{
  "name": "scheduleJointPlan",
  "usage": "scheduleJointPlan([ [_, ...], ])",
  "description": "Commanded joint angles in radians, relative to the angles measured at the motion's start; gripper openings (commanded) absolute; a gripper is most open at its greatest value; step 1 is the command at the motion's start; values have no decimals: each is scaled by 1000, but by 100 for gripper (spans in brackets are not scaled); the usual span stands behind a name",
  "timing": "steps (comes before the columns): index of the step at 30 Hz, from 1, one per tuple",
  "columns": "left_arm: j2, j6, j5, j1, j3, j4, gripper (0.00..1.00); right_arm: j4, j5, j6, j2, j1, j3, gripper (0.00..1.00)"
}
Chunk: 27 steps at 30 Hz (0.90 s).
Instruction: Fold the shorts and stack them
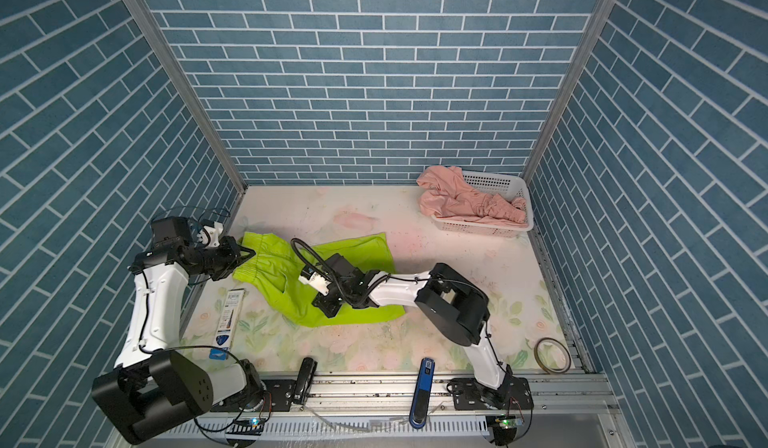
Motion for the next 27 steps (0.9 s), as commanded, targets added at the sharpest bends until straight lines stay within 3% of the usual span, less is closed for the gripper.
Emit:
scheduleJointPlan([
  [1, 23, -5, 33, -3, 60, -29, 0, -114, -86, 58, 69, -1, 99, 2],
  [6, 41, -12, 18, -32, 57, -18, 0, -235, -35, 19, 50, -12, 105, 0],
  [12, 48, -80, -83, -205, 68, 31, 0, 73, -11, 132, -205, -66, -179, 13],
  [27, 111, -166, -244, -491, 178, 32, 0, -7, 283, 228, -648, -237, -732, 5],
])
